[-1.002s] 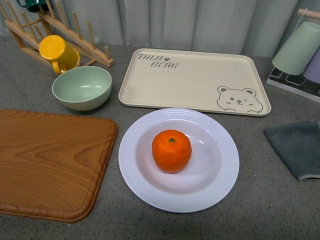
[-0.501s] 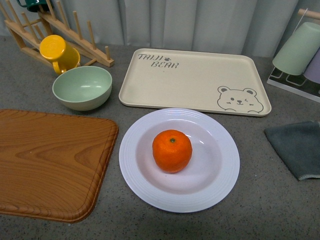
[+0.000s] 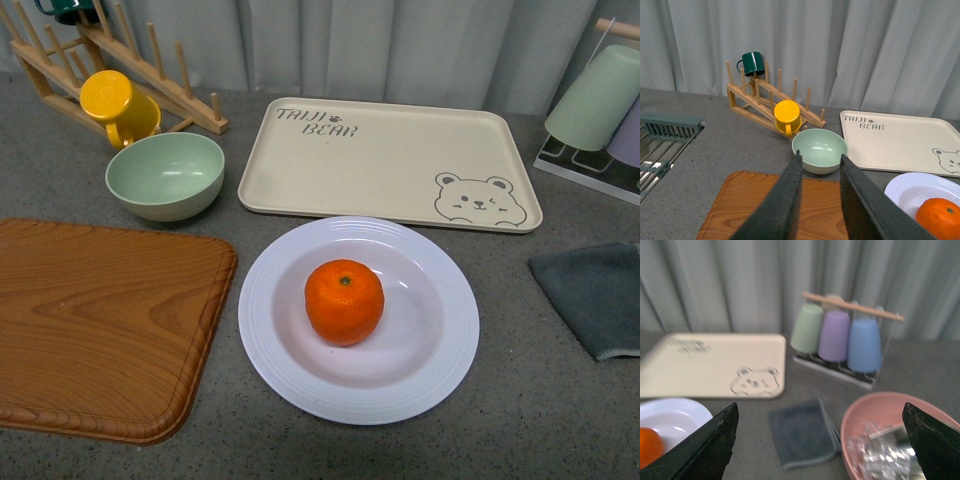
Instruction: Place orange and plate with both arms
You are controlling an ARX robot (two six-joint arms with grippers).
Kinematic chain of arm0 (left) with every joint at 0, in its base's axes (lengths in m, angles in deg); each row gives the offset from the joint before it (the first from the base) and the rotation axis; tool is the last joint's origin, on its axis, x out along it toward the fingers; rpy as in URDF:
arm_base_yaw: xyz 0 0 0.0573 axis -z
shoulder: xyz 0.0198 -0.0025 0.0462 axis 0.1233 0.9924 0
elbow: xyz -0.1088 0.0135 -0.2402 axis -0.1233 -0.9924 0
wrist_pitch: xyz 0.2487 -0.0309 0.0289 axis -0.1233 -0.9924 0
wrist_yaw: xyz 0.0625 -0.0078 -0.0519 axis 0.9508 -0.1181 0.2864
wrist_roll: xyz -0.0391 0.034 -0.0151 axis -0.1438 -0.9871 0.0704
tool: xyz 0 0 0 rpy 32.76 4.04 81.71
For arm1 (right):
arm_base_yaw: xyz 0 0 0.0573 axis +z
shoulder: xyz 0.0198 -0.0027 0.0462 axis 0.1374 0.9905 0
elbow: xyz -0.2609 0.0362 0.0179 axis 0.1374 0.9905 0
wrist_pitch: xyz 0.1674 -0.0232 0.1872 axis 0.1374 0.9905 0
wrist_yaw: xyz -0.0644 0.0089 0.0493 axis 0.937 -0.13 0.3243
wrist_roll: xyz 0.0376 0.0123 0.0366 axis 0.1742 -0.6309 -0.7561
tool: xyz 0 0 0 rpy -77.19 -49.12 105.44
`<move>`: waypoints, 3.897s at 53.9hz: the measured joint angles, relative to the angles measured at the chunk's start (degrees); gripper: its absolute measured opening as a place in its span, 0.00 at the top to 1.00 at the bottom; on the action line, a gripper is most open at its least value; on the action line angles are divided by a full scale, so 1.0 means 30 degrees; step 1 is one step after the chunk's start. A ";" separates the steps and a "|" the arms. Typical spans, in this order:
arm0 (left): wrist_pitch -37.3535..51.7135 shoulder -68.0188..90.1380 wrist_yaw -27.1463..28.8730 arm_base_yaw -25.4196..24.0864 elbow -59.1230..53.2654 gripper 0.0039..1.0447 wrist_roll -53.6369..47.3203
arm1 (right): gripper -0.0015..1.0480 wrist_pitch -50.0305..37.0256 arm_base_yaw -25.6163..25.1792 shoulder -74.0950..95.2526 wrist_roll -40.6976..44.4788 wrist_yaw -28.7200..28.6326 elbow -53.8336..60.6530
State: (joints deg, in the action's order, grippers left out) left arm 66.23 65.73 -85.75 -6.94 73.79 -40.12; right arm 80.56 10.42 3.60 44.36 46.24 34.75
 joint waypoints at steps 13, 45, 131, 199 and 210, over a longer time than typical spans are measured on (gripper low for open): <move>-0.0007 -0.0015 -0.0007 0.0000 0.0000 0.32 0.0000 | 0.09 -0.6645 -0.1625 1.0542 -0.0860 -0.3657 -0.1406; -0.0007 -0.0015 -0.0015 0.0000 0.0000 0.06 -0.0044 | 0.09 -1.1766 -0.3191 3.4257 -1.2276 -1.7792 -0.8357; -0.0007 -0.0015 -0.0015 0.0000 0.0000 0.06 -0.0044 | 0.97 -1.4447 0.1173 4.0224 -1.6553 -1.8659 -1.2837; -0.0007 -0.0015 -0.0015 0.0000 0.0000 0.06 -0.0044 | 0.99 -2.5594 0.1530 4.1754 -2.6607 -1.3814 -1.5883; -0.0007 -0.0015 -0.0015 0.0000 0.0000 0.06 -0.0044 | 0.99 -2.5660 0.1953 4.2774 -2.7926 -1.1781 -1.6895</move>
State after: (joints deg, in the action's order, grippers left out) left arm 66.20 65.69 -85.80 -6.94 73.79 -40.26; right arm 3.58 16.28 131.92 -39.42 10.90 -15.94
